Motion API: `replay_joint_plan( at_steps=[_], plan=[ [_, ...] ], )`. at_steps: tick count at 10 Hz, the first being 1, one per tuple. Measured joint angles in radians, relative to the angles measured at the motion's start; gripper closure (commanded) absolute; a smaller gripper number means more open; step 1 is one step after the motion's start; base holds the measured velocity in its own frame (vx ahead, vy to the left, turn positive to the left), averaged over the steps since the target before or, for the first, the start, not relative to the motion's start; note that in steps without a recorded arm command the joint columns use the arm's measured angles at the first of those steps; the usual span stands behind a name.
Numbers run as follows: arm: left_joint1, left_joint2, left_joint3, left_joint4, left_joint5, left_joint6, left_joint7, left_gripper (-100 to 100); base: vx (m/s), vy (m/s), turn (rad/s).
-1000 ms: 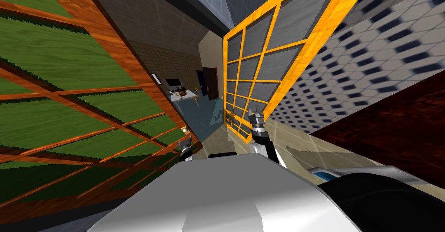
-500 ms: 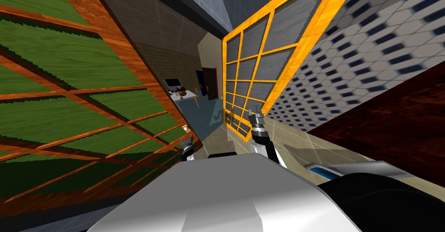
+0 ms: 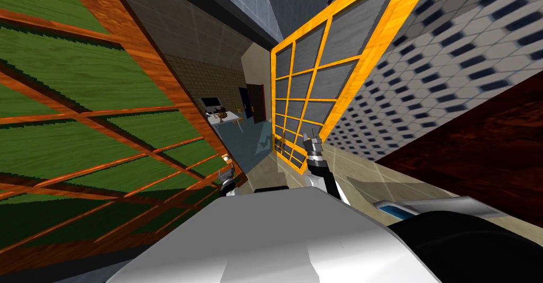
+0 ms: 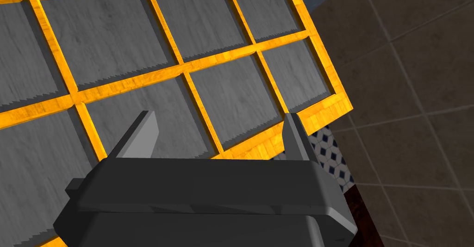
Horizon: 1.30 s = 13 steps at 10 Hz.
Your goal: Pull the door open
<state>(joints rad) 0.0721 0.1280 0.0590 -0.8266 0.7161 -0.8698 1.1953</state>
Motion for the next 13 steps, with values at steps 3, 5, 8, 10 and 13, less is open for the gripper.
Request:
replay_joint_plan(
  at_steps=[3,5,8,10,13],
  plan=[
    [0.02,0.037,-0.003,0.003,0.004,0.001,0.042,-100,0.112,-0.009,-0.014],
    [0.031,0.057,-0.005,0.008,0.006,0.0,0.067,-100,0.058,-0.002,-0.008],
    [0.036,0.091,-0.01,0.037,0.008,-0.014,0.111,-100,0.088,0.0,-0.017],
    [0.057,0.117,-0.014,0.041,0.009,-0.021,0.146,-100,0.109,-0.008,-0.014],
    [0.068,0.156,-0.021,0.07,0.01,-0.035,0.199,-100,0.123,0.007,-0.02]
  ],
)
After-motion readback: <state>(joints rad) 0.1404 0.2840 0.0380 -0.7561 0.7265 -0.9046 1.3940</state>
